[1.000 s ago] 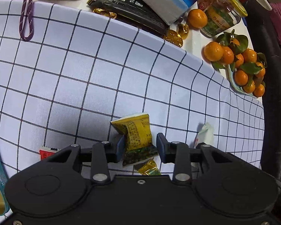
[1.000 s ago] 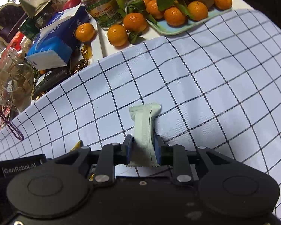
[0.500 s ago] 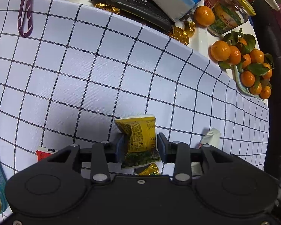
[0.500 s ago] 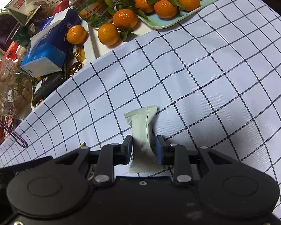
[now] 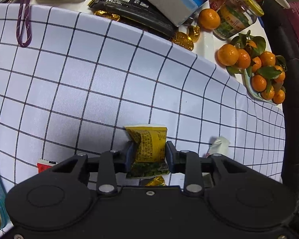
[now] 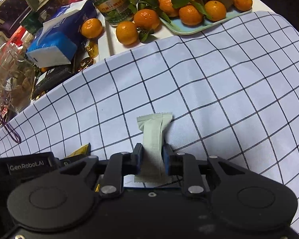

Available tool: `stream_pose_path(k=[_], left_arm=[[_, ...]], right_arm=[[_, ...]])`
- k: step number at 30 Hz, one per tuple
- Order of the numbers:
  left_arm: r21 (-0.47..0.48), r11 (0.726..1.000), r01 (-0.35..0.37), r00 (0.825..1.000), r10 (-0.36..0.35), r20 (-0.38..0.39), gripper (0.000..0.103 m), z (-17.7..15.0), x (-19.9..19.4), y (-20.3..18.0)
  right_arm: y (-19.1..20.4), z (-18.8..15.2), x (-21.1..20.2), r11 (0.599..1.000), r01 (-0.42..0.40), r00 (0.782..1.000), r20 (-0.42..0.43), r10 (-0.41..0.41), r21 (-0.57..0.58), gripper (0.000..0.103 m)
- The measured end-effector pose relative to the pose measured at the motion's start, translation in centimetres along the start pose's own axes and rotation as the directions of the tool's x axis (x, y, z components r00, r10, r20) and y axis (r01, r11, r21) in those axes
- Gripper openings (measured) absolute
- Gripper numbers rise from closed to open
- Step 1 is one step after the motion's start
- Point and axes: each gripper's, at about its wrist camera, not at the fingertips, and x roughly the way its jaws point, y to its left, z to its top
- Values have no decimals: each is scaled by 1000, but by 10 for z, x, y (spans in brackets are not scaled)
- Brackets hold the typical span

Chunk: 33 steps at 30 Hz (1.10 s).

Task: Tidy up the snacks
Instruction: 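Lift the pea packet with the left tool while the right tool lifts the white bar, then carry the pea packet into the gold tin and open the left tool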

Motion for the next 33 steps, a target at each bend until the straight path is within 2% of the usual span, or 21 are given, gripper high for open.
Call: stream_pose_path(k=[9,17,20,25,33], left_arm=[[58,998,-1,998,-3,64,41,-6,-23,-4],[63,997,-36,993,28,119,41,-19,-47,13],[57,996,-66,985,56,160,41,-25,-61,24],[38,997,-72,975,63,215,41,-37,-90,44],[26,988,-151,940,135,315,41,-64,-135,88]], right_arm=[[9,-4,-12,999,-27,999,37,28,-35,23],[9,-12,-15,998,-23,998,55,26,-53,23],[7,-16,-15,999,-21,998,64,24,-48,23],[9,-26,-22,996,-23,991,127,34,-81,23],[9,-56,-51,987,-59,969,229,93,-150,23]])
